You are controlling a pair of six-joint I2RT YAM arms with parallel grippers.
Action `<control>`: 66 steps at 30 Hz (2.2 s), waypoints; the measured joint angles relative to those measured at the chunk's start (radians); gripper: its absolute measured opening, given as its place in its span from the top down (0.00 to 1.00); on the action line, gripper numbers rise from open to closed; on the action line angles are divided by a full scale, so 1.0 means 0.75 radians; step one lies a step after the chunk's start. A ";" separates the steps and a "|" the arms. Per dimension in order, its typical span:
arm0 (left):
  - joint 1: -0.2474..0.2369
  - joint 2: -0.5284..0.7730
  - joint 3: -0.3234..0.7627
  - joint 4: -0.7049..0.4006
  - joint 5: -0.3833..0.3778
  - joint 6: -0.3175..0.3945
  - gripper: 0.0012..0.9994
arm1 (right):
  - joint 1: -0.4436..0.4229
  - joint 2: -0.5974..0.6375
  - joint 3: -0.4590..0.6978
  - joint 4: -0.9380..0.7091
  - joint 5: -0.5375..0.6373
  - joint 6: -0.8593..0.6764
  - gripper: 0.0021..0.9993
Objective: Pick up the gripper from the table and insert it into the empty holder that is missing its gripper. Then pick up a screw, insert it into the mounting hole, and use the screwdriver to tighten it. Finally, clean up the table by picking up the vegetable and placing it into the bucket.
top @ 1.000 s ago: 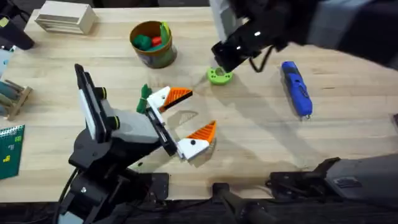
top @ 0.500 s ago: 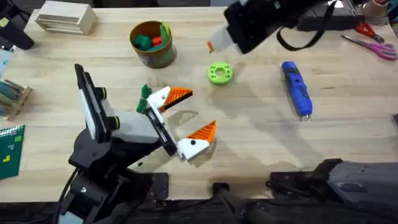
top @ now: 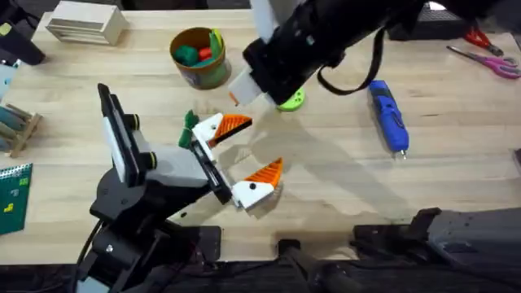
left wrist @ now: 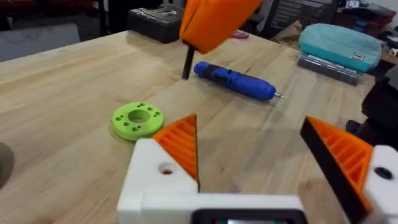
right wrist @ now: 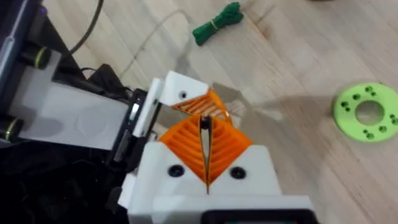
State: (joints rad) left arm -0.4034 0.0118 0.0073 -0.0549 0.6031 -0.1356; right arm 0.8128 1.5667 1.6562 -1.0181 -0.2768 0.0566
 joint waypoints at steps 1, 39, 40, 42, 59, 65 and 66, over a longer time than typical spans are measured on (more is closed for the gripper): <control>0.000 0.000 0.000 0.000 0.000 0.000 0.01 | 0.029 0.016 0.001 0.029 -0.003 0.002 0.99; 0.000 0.000 0.000 0.000 0.000 0.000 0.01 | 0.115 0.132 0.001 0.092 -0.038 0.005 0.99; 0.000 0.000 0.000 0.000 0.000 0.000 0.01 | 0.115 0.135 0.001 0.092 -0.038 0.005 0.99; 0.000 0.000 0.000 0.000 0.000 0.000 0.01 | 0.115 0.145 0.001 0.092 -0.038 0.005 0.99; 0.000 0.000 0.000 -0.001 0.000 -0.001 0.01 | 0.124 0.170 0.002 0.094 -0.038 0.005 1.00; 0.000 0.000 0.000 -0.001 0.000 -0.006 0.01 | 0.128 0.189 0.012 0.099 -0.038 0.005 1.00; 0.000 0.000 0.000 -0.001 0.000 -0.005 0.01 | 0.128 0.193 0.012 0.093 -0.038 0.005 1.00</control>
State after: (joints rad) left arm -0.4034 0.0120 0.0074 -0.0555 0.6033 -0.1394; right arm 0.9089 1.7117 1.6653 -0.9482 -0.3054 0.0602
